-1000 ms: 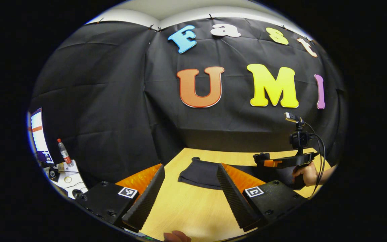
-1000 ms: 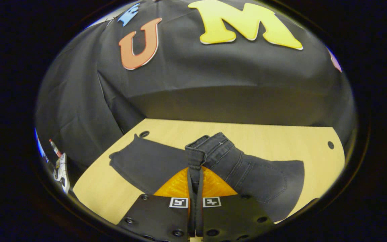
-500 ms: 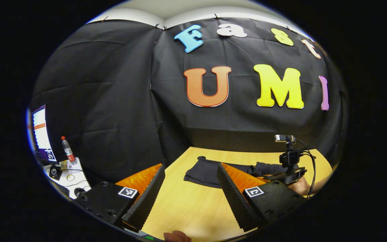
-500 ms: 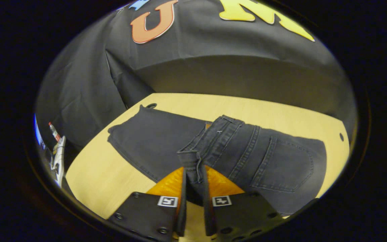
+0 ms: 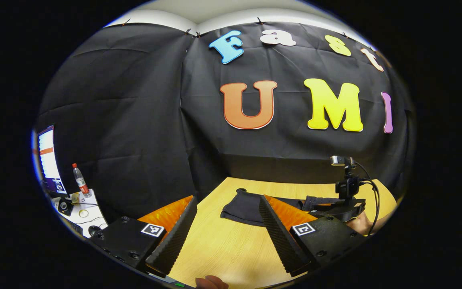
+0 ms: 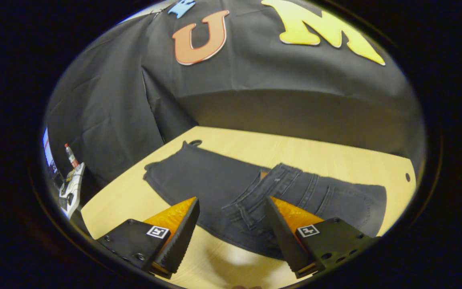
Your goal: Grasp the waist and the cuffs of the jeans and fold them to make the two legs overlap; first hold the waist and fold one-third of the jeans toward the cuffs, then hold the cuffs and fold the remaining one-third in the same direction to finish folding.
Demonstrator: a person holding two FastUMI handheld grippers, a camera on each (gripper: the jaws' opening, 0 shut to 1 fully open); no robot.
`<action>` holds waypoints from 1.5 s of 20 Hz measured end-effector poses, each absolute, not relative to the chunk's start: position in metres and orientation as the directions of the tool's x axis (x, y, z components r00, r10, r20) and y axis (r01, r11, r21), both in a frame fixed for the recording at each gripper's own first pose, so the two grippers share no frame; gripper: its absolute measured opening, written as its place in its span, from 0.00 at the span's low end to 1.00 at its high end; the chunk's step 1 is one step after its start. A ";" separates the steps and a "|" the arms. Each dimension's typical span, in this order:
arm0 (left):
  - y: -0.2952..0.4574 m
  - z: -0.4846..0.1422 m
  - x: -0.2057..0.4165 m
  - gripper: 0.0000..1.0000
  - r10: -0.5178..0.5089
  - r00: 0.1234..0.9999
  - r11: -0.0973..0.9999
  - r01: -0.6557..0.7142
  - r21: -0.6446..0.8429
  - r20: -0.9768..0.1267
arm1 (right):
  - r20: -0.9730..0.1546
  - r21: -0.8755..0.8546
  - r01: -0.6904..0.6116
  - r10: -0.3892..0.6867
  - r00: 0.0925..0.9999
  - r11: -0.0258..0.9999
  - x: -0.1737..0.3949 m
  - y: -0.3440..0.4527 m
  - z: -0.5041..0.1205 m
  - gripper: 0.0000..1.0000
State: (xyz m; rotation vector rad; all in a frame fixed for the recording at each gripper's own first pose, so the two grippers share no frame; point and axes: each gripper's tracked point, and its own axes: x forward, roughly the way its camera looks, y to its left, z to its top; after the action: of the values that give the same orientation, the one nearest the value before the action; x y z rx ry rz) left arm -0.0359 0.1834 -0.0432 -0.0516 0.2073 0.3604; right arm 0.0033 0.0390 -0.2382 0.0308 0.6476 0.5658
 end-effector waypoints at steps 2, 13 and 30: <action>0.184 -0.048 -0.027 0.99 0.333 0.917 0.937 -0.349 -0.035 -0.221 | -0.517 0.187 -0.472 0.495 0.699 0.861 0.019 0.030 -0.215 0.99; 0.177 -0.155 0.053 0.99 0.114 0.872 0.768 -0.381 -0.515 -0.475 | -0.291 0.155 -0.303 0.337 0.896 0.940 0.055 -0.112 -0.086 0.99; 0.244 -0.212 0.088 0.99 -0.024 0.808 0.055 -0.587 -0.808 -0.589 | -0.107 -0.027 0.002 -0.004 0.994 1.000 -0.003 -0.329 0.028 0.96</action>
State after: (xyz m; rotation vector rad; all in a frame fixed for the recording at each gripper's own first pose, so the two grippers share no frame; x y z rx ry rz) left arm 0.0879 0.2436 -0.2120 -1.4691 0.5205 0.4579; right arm -0.0033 -0.3290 0.0279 -0.0264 0.1070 -0.0030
